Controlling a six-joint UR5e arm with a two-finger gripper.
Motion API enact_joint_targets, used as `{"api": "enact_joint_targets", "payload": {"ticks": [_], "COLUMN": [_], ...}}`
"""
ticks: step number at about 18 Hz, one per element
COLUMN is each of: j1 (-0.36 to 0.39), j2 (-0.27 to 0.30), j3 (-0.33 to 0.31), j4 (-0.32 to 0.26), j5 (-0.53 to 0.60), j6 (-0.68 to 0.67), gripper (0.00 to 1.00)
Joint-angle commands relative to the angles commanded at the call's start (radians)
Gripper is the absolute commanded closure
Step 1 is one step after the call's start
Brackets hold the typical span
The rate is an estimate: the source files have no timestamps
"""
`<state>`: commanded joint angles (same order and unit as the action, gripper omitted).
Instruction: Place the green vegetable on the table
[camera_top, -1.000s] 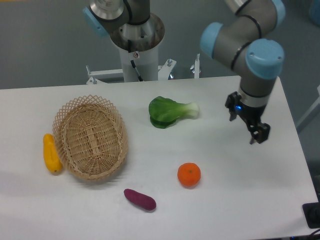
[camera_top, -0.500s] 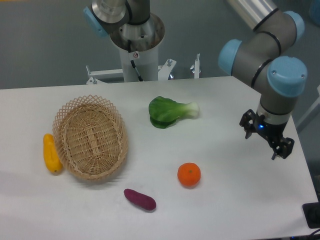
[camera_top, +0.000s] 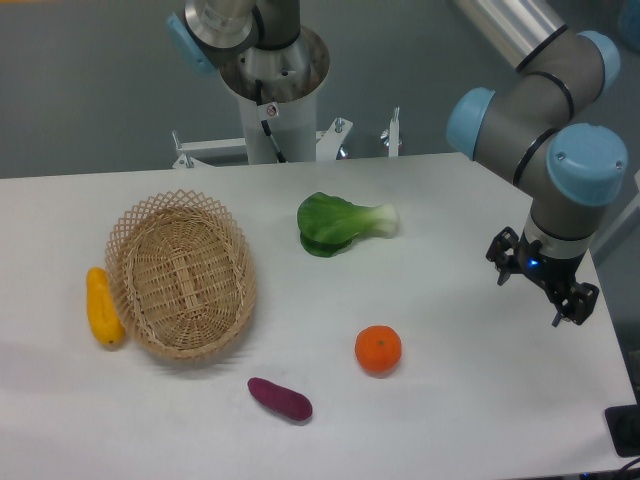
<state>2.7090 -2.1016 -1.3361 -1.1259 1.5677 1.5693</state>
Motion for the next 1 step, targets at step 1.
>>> {"api": "enact_joint_targets", "payload": {"ticks": [1], "j1": [0.0], "j2": [0.0], "j3": [0.0], "j4": [0.0], "j5": [0.0], "j6": [0.0], "gripper": [0.0]}}
